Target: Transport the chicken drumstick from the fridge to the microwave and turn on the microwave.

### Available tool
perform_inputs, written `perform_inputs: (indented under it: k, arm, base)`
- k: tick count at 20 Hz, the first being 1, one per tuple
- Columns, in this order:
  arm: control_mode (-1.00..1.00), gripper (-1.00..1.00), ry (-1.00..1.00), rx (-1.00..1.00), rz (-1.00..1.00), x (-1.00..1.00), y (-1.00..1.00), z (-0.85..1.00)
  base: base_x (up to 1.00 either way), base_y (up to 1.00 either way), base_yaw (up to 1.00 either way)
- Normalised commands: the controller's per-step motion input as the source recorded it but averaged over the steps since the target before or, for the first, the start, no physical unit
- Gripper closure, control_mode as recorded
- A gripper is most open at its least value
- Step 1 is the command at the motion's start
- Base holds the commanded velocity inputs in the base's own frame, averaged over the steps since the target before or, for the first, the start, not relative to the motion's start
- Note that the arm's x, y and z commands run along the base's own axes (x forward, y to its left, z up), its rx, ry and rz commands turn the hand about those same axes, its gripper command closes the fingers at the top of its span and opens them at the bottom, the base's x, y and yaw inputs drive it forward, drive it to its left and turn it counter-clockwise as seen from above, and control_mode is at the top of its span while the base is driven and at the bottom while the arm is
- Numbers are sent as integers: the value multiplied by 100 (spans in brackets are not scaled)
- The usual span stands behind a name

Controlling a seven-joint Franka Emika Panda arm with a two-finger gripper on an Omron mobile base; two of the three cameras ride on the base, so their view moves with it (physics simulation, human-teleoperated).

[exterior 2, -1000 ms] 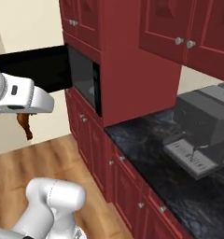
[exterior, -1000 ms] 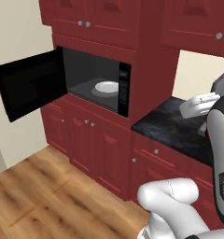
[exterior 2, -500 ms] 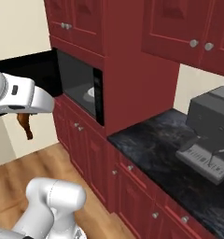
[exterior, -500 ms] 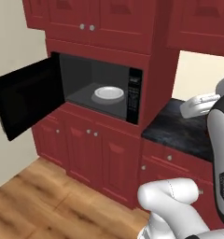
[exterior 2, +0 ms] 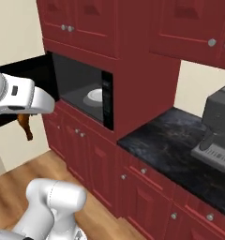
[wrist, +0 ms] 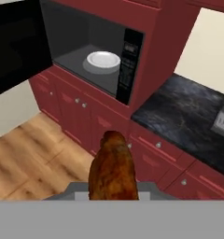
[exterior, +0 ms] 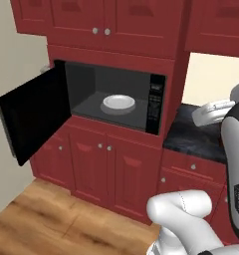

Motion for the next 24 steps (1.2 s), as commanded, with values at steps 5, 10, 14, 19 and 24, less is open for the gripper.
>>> perform_inputs:
  k: [5,10,14,19,24]
  arm:
    - [100,100,0,0,0,0,0,0]
    - [100,100,0,0,0,0,0,0]
    - [100,100,0,0,0,0,0,0]
    - [100,100,0,0,0,0,0,0]
    - [100,100,0,0,0,0,0,0]
  base:
    - [8,74,-31]
    - [3,65,-34]
    - [0,63,-34]
    - [0,57,-34]
    - [0,55,-32]
